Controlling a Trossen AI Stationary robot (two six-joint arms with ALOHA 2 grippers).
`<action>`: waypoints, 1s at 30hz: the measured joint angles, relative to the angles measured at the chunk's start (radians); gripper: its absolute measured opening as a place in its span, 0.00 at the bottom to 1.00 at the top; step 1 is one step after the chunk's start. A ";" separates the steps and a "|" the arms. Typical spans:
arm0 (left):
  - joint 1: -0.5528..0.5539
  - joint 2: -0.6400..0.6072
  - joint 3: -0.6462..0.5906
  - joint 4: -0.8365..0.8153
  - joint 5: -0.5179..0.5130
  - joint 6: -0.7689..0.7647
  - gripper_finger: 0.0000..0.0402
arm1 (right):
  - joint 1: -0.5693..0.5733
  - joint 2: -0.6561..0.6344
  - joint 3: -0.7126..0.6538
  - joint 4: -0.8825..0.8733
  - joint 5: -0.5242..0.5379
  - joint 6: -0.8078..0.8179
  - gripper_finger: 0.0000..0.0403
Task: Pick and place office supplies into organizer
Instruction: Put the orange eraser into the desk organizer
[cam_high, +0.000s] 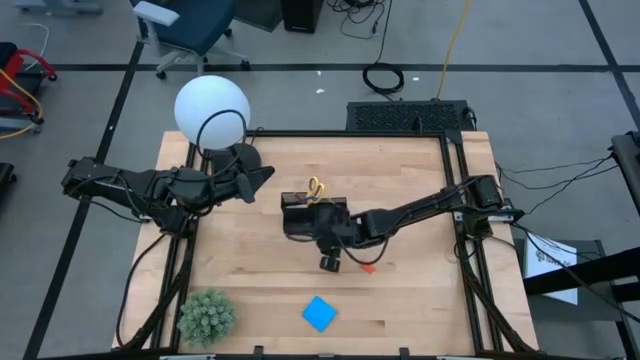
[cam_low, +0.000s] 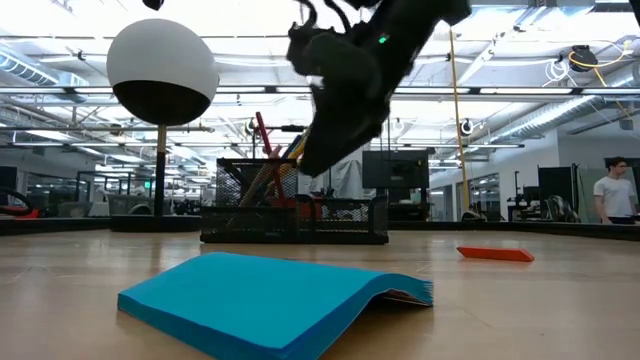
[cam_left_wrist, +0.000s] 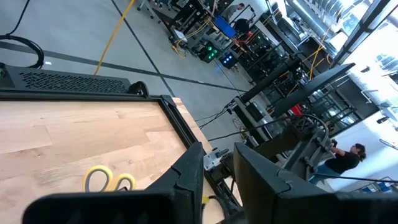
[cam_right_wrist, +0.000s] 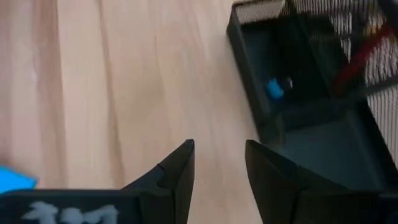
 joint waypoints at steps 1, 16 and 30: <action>0.000 0.000 0.000 0.000 0.000 0.000 0.20 | 0.005 -0.011 0.000 -0.029 0.003 0.017 0.32; 0.000 0.000 0.000 0.000 0.000 0.000 0.20 | 0.063 -0.161 0.000 -0.488 0.017 0.521 0.32; 0.000 0.000 0.000 0.000 0.000 0.000 0.20 | 0.106 -0.160 0.000 -0.566 -0.089 0.800 0.32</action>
